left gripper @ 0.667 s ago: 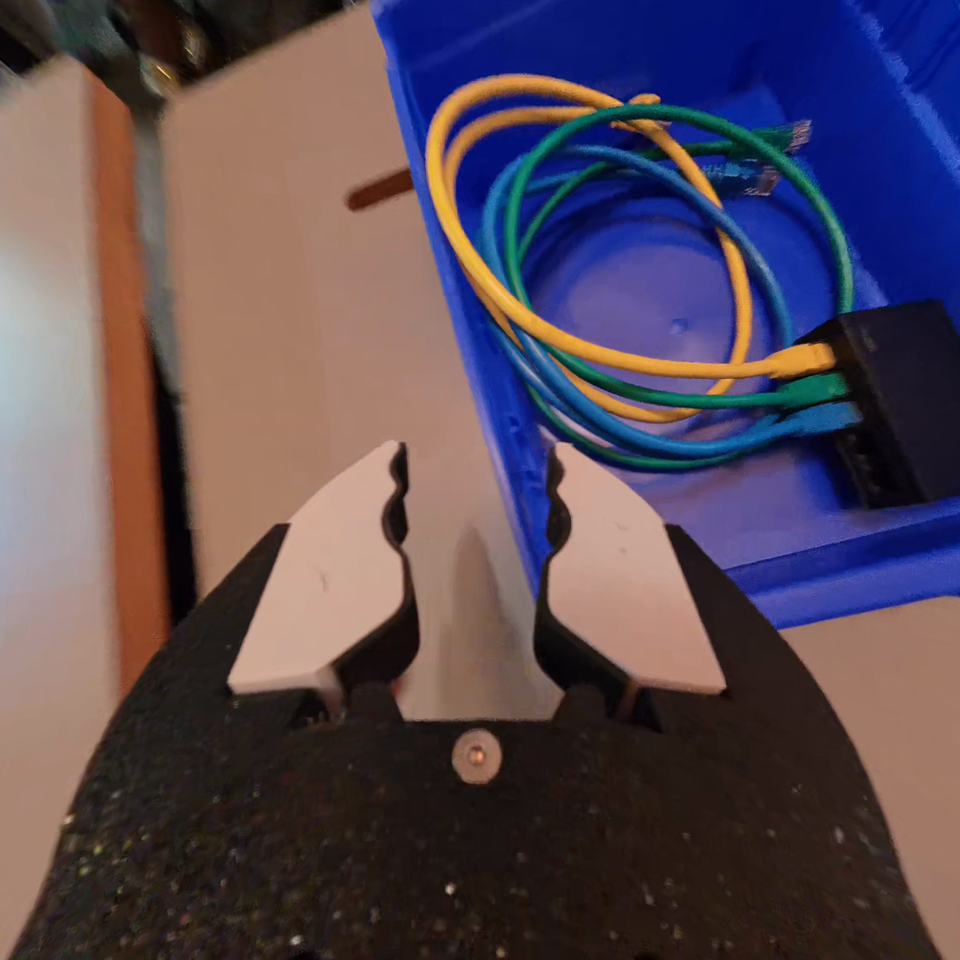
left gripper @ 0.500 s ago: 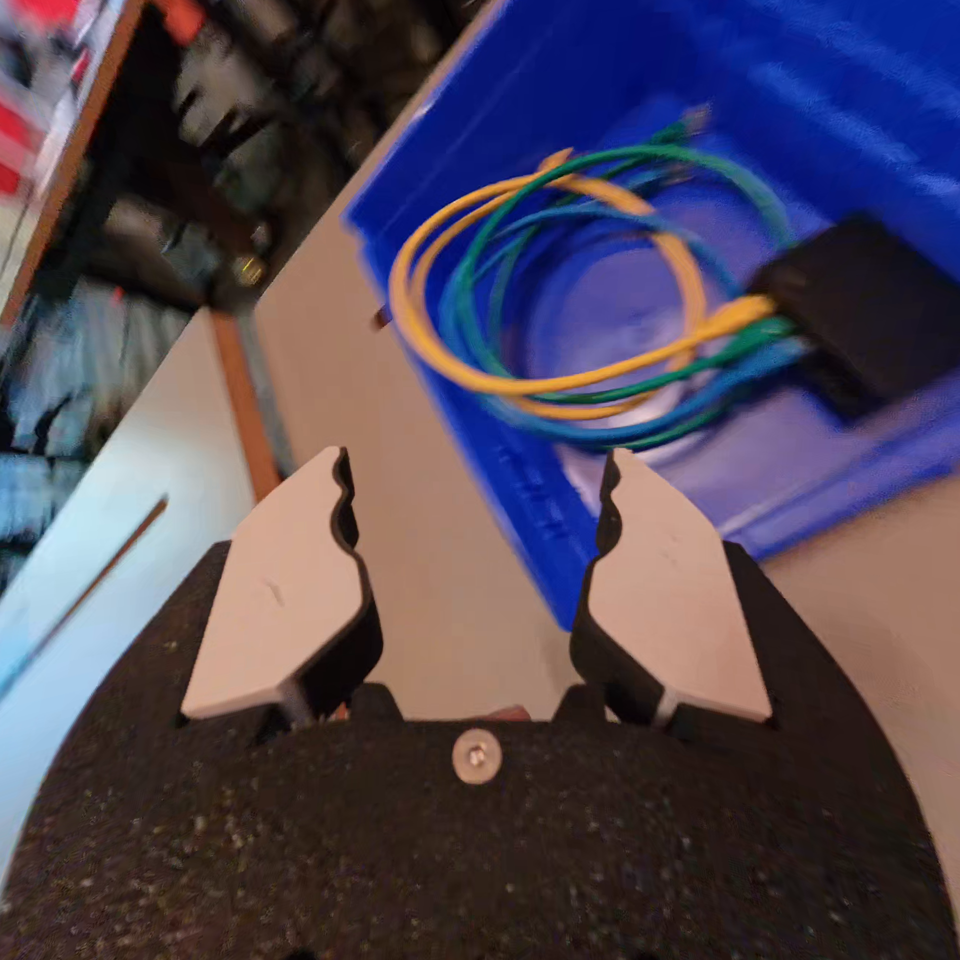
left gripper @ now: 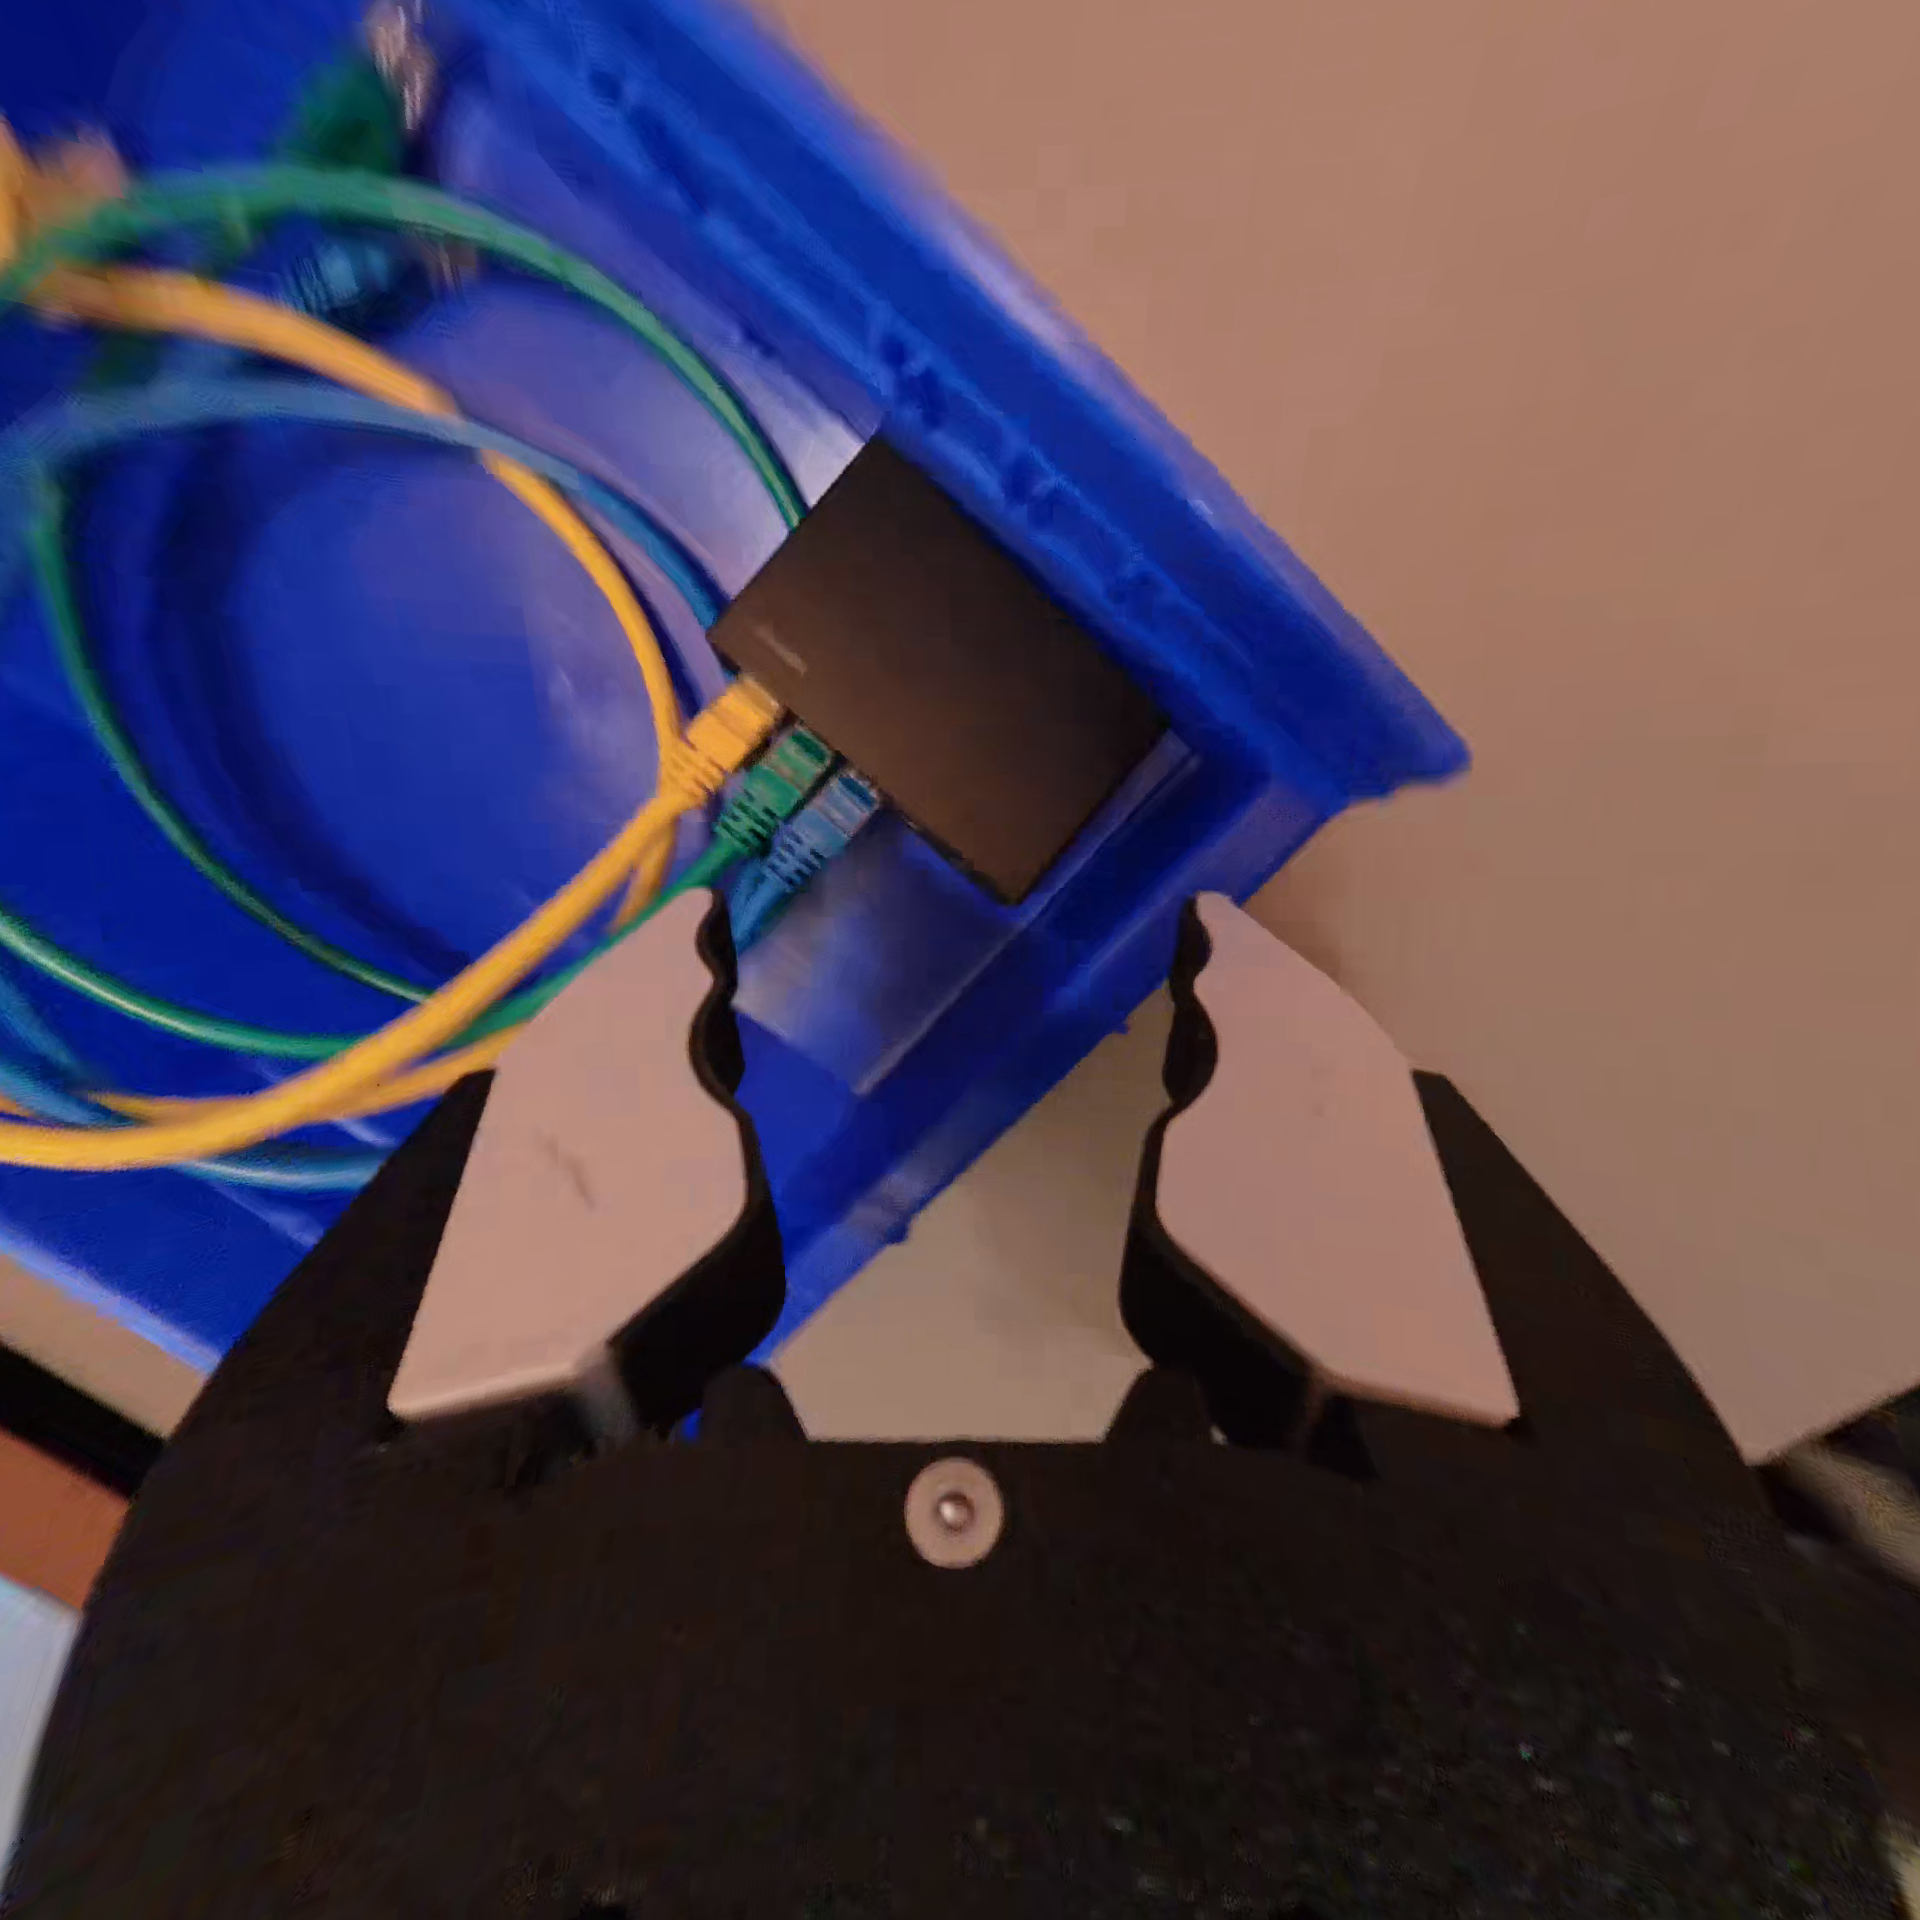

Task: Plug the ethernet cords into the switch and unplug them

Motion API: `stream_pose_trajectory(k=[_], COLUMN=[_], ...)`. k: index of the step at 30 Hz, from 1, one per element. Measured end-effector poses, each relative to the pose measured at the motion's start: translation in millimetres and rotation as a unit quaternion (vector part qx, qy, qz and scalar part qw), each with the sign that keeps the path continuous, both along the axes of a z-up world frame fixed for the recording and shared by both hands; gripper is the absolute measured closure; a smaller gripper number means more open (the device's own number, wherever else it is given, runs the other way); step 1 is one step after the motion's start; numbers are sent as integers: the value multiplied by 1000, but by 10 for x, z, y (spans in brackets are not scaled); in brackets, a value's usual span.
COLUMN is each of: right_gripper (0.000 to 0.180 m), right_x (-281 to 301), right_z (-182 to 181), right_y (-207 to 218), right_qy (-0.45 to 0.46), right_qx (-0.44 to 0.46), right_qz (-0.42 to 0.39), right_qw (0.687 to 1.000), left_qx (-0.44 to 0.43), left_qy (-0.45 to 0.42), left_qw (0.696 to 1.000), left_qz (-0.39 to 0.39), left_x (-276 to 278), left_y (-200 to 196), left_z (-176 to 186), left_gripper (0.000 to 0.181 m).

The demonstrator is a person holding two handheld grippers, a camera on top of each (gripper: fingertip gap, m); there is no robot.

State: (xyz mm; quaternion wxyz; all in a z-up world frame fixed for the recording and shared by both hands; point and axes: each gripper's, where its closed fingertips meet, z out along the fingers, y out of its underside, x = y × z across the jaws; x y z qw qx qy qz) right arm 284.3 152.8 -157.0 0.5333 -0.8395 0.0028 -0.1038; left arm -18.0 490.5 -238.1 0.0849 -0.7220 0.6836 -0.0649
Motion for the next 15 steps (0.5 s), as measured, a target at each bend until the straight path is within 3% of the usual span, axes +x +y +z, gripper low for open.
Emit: stream_pose_trajectory(k=[1, 4, 8, 15], right_gripper=[93, 95, 96, 96], right_x=[32, 72, 97, 185], right_z=[-19, -43, -6, 34], right_y=[-12, -41, -74, -172], right_qy=[-5, -7, 2, 20], right_qx=[-5, -12, 4, 23], right_qz=[-8, -15, -14, -22], right_qw=[1000, 1000, 1000, 999], left_qx=[-40, -140, -99, -92], left_qy=[12, 17, 56, 85], left_qw=[998, 975, 965, 957], left_qz=[56, 172, 235, 263], left_x=[-5, 69, 52, 123], left_y=[-43, -185, -81, -99], left_z=[-44, -114, -241, -401], left_gripper=[102, 104, 90, 123])
